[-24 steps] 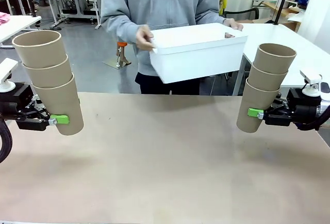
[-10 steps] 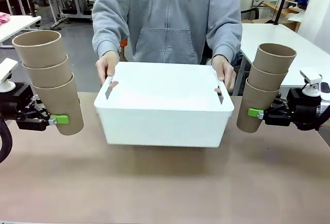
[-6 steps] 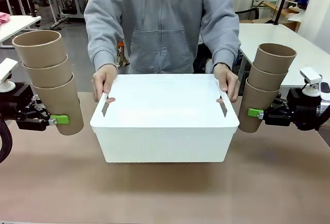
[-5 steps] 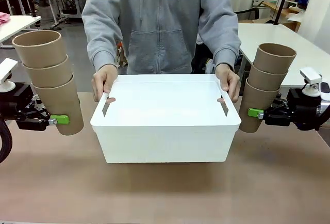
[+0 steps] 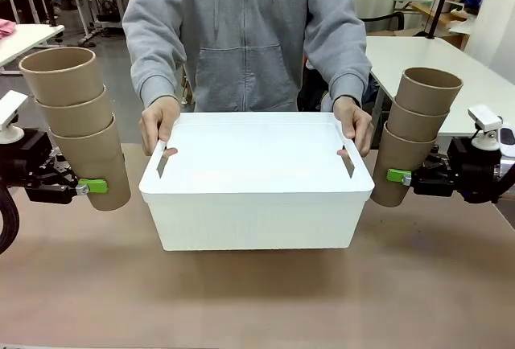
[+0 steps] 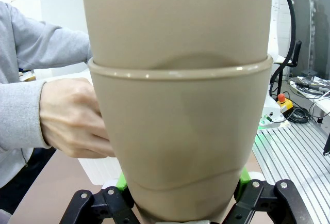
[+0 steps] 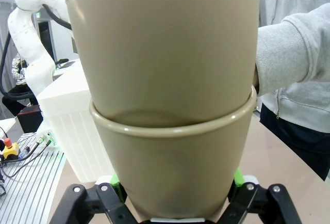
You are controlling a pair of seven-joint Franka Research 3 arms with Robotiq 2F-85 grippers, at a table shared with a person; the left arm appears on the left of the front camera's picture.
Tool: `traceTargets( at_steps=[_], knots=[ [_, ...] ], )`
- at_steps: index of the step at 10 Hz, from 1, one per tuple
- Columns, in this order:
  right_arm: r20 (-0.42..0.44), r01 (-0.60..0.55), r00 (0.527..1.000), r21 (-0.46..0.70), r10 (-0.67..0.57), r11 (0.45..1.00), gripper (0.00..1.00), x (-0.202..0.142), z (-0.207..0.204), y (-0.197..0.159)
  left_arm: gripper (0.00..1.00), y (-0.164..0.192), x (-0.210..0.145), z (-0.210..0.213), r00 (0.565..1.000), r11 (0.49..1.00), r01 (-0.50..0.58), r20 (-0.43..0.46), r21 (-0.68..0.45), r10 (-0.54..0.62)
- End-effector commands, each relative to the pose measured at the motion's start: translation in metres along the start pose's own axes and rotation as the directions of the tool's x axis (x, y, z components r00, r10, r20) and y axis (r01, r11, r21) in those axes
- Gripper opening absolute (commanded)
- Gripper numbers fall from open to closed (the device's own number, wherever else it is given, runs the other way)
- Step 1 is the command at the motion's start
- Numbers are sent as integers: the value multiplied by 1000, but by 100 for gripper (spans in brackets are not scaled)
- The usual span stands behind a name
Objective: Stack the cups and store them in the basket.
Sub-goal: Place the stack of Reusable plastic cups into the Pantry Basket.
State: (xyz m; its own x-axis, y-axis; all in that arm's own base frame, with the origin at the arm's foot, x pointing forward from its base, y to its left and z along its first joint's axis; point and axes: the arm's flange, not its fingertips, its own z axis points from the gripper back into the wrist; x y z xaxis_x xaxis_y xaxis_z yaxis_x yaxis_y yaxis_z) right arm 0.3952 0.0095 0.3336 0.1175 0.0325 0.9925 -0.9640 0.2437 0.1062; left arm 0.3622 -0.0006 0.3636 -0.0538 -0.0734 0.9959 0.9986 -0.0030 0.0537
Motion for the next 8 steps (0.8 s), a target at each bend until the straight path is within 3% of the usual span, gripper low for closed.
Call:
traceTargets(
  at_steps=[1, 8],
  knots=[
    [1, -3, 1000, -3, 3, 1000, 85, 4, -1, 0, 83, -1, 4, 1, 1000, 1000, 4, 6, -2, -4],
    [1, -3, 1000, -3, 3, 1000, 85, 4, -1, 0, 83, -1, 4, 1, 1000, 1000, 4, 6, -2, -4]
  ],
)
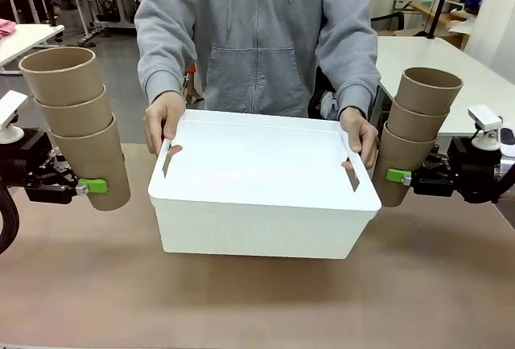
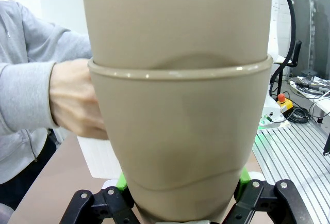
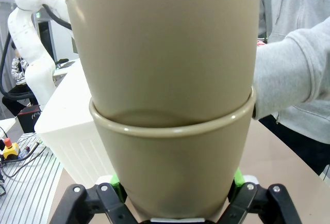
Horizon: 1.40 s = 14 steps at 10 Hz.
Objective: Stack the cups and store them in the basket.
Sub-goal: Place the stack of Reusable plastic cups into the Pantry Basket.
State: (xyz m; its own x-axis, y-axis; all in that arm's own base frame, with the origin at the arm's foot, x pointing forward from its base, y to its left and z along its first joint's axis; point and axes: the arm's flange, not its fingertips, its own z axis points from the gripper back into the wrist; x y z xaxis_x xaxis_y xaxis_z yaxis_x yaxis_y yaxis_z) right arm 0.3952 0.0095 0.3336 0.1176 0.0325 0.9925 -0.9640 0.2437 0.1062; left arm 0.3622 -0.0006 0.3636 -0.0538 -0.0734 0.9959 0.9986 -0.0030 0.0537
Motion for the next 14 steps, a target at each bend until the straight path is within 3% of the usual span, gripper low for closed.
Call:
traceTargets(
  at_steps=[1, 11, 14],
  knots=[
    [1, -3, 1000, -3, 3, 1000, 85, 4, -1, 0, 83, -1, 4, 1, 1000, 1000, 4, 6, -2, -4],
    [0, 0, 1000, 0, 0, 1000, 85, 0, 0, 0, 83, -1, 4, 1, 1000, 1000, 4, 6, -2, -4],
    [-54, 18, 998, -36, -20, 999, 85, 49, -15, 26, 83, -1, 4, 1, 1000, 1000, 4, 6, -2, -4]
  ],
)
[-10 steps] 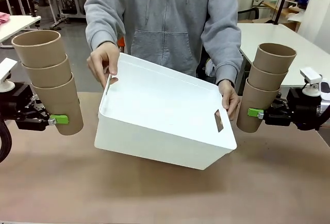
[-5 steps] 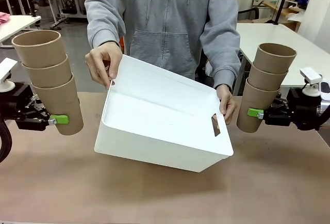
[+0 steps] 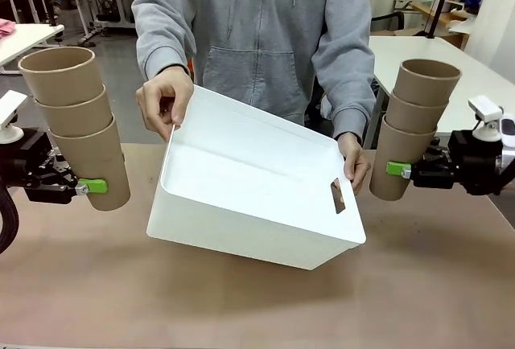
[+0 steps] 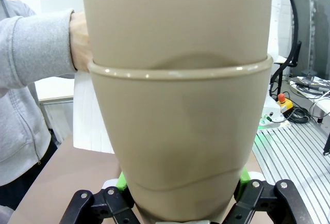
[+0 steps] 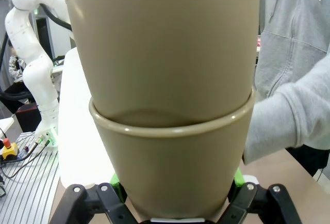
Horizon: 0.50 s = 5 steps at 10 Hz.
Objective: Stack the cups and store them in the basket.
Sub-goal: Place the stack of Reusable plastic cups into the Pantry Basket.
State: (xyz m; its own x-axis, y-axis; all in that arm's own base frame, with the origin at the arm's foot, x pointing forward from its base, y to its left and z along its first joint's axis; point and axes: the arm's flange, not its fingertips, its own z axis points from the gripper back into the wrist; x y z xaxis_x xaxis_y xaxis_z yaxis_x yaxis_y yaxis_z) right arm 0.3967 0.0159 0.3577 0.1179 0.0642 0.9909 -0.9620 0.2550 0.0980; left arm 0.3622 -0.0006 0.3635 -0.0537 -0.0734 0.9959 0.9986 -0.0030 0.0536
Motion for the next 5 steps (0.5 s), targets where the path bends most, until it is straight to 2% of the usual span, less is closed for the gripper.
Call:
traceTargets(
  at_steps=[1, 5],
  knots=[
    [-59, 24, 998, -37, -26, 999, 85, 39, -16, 29, 83, -1, 4, 1, 1000, 1000, 4, 6, -2, -4],
    [-305, -22, 952, -78, -3, 997, 85, 80, -73, 73, 83, -1, 4, 1, 1000, 1000, 4, 6, -2, -4]
  ],
)
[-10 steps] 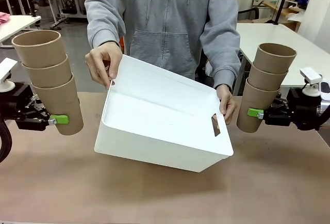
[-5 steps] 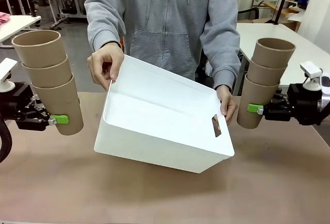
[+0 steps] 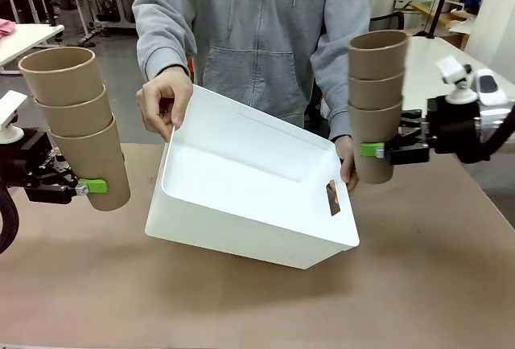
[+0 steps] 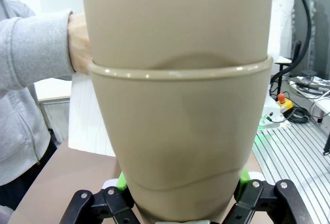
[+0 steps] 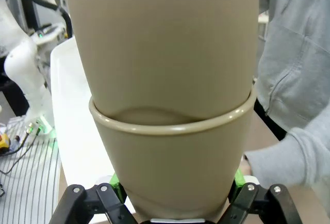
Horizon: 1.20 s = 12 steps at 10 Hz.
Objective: Stack the cups and store them in the basket.
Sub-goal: Place the stack of Reusable plastic cups into the Pantry Basket.
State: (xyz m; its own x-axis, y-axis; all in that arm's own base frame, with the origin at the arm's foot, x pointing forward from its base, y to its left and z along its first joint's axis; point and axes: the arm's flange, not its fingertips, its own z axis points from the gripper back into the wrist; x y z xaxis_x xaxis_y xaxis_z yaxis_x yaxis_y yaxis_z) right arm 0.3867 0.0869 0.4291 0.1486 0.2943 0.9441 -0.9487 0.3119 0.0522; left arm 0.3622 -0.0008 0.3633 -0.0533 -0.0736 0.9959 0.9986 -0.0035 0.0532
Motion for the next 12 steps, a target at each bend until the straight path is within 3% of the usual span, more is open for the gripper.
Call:
traceTargets(
  at_steps=[1, 6, 7, 8, 12],
  knots=[
    [-123, 14, 992, -20, -17, 1000, 85, 21, -24, 48, 83, -1, 4, 1, 1000, 1000, 4, 7, -2, -4],
    [-350, -90, 935, -68, 60, 994, 85, 47, -115, 78, 83, -1, 4, 1, 1000, 1000, 4, 7, -2, -4],
    [-265, -54, 963, -17, 48, 998, 85, 49, -116, 76, 83, -1, 4, 1, 1000, 1000, 4, 7, -2, -4],
    [-304, -93, 949, -35, 78, 995, 85, 37, -107, 86, 83, -1, 4, 1, 1000, 1000, 4, 7, -2, -4],
    [-304, -93, 949, -35, 78, 995, 85, 37, -107, 86, 83, -1, 4, 1, 1000, 1000, 4, 7, -2, -4]
  ],
)
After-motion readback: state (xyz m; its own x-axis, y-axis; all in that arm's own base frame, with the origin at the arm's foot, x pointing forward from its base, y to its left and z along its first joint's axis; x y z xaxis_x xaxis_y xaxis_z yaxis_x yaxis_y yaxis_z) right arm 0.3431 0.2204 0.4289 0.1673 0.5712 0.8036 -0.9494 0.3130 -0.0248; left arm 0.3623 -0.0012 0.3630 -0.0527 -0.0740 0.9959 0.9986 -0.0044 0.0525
